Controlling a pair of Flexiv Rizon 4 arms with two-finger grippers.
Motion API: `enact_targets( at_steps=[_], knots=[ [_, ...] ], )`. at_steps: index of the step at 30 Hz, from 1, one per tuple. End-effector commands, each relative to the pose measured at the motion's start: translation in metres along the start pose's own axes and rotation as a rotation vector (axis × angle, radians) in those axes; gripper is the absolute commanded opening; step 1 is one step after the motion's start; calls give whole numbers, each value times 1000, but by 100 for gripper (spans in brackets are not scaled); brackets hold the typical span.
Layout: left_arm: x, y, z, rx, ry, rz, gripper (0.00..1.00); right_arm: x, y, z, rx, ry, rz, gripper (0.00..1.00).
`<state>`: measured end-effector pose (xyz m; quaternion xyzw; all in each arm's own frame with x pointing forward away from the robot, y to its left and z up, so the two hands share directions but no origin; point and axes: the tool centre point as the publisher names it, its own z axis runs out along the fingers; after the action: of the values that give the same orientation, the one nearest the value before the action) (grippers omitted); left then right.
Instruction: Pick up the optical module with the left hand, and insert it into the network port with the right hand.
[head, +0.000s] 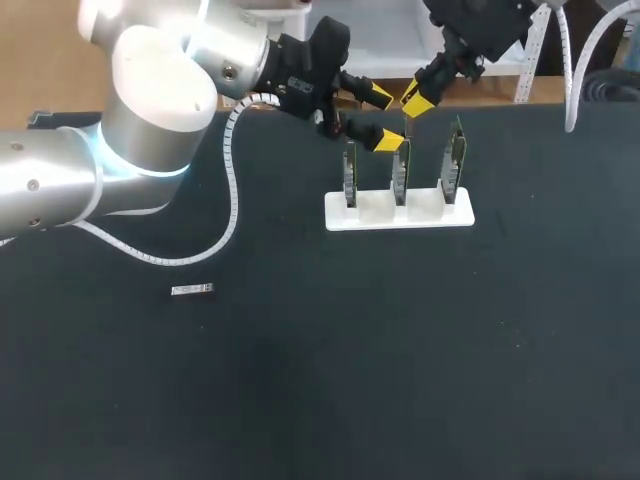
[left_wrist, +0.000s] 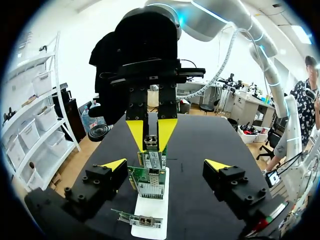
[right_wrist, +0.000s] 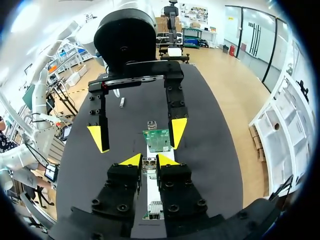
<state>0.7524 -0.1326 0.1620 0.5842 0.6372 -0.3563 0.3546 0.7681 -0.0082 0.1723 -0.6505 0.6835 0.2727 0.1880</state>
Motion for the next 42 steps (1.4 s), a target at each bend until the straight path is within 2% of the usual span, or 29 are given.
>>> enact_targets(
  at_steps=[1, 42],
  knots=[
    [0, 1, 0, 3, 3, 0, 100, -2, -4, 0, -7, 0, -3, 0],
    [0, 1, 0, 3, 3, 0, 100, 1, -5, 7, -18, -7, 10, 0]
  ],
)
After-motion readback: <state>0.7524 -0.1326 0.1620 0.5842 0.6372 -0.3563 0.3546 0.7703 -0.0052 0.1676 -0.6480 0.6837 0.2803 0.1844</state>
